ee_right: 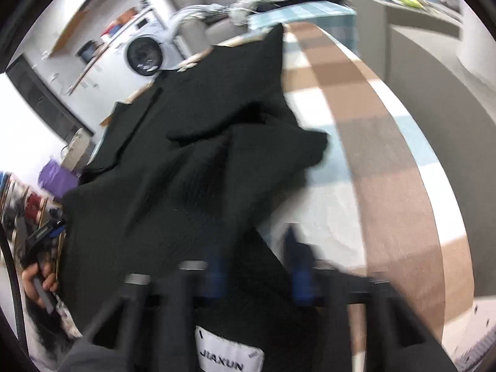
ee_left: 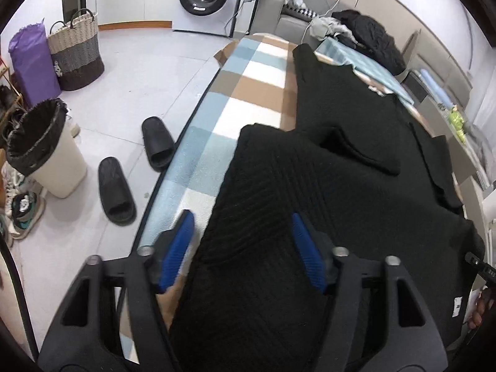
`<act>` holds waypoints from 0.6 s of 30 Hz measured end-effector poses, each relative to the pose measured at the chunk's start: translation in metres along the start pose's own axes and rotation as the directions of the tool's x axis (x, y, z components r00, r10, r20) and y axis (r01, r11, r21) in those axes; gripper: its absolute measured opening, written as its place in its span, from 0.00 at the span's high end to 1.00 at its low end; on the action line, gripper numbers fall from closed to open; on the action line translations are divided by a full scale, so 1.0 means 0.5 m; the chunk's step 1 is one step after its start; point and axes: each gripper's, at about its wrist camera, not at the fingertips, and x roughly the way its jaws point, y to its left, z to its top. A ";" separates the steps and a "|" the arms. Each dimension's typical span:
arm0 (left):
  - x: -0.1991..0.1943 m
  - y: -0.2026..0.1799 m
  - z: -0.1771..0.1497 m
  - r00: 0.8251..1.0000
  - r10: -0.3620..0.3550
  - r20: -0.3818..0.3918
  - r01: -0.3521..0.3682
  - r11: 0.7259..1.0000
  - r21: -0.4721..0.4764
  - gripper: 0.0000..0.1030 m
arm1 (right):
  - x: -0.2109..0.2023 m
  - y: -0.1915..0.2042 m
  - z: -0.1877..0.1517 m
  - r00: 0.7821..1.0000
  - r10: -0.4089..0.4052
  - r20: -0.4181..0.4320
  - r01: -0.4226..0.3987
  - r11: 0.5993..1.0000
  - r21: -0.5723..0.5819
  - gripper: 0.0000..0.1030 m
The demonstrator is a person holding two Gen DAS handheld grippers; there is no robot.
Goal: Fold small clothes
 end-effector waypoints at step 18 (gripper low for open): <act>-0.005 -0.023 -0.010 0.999 -0.026 -0.036 0.028 0.998 0.056 0.51 | -0.049 -0.084 0.001 0.992 0.045 0.118 -0.059 0.990 0.125 0.53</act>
